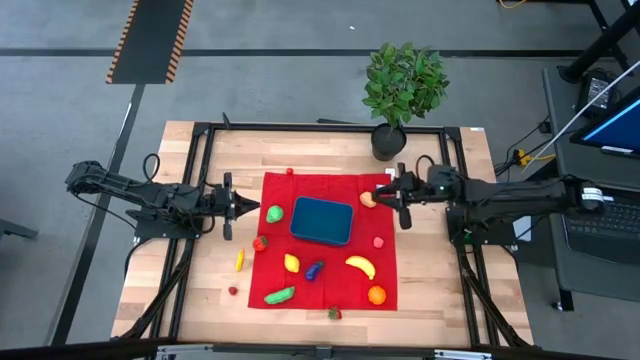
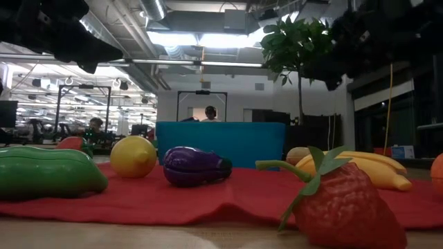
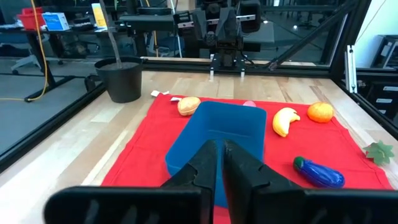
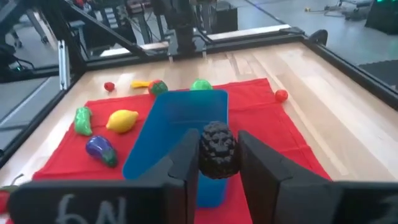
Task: Pick and placing Produce into tupperware
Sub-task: Put the blackberry into the blue bin
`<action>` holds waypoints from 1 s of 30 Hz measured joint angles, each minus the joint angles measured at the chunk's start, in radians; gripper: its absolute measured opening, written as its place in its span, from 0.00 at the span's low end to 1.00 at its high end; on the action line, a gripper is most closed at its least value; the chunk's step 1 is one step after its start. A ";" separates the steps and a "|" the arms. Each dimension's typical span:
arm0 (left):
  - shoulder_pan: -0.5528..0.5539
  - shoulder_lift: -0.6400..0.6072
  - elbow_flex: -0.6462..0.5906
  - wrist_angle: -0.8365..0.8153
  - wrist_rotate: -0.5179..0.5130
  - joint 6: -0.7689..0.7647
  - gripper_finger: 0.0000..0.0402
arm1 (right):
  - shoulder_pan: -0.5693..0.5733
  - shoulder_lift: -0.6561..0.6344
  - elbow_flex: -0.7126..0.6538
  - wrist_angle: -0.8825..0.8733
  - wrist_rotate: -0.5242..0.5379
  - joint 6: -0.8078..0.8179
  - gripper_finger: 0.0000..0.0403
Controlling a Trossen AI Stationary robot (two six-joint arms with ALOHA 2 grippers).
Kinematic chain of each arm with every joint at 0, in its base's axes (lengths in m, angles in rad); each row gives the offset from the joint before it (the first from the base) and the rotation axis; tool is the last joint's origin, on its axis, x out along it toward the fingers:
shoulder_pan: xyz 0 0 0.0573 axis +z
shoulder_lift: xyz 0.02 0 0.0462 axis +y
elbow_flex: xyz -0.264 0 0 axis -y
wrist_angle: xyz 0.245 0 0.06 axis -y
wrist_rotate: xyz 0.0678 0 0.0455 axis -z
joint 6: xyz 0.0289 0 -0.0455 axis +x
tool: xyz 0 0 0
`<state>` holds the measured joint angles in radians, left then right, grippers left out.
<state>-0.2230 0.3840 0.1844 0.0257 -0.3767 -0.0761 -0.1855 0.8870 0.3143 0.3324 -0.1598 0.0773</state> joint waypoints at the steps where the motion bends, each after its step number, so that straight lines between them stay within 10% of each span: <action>1: 0.000 0.000 0.000 0.000 0.000 0.001 0.06 | 0.000 0.027 0.019 0.000 0.000 -0.011 0.23; 30: 0.000 0.000 0.000 -0.020 0.001 0.036 0.05 | 0.000 0.586 0.715 -0.680 0.000 -0.272 0.23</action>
<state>-0.2234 0.3842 0.1844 0.0060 -0.3759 -0.0402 -0.1856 1.4729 1.0293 -0.3476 -0.1600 -0.1943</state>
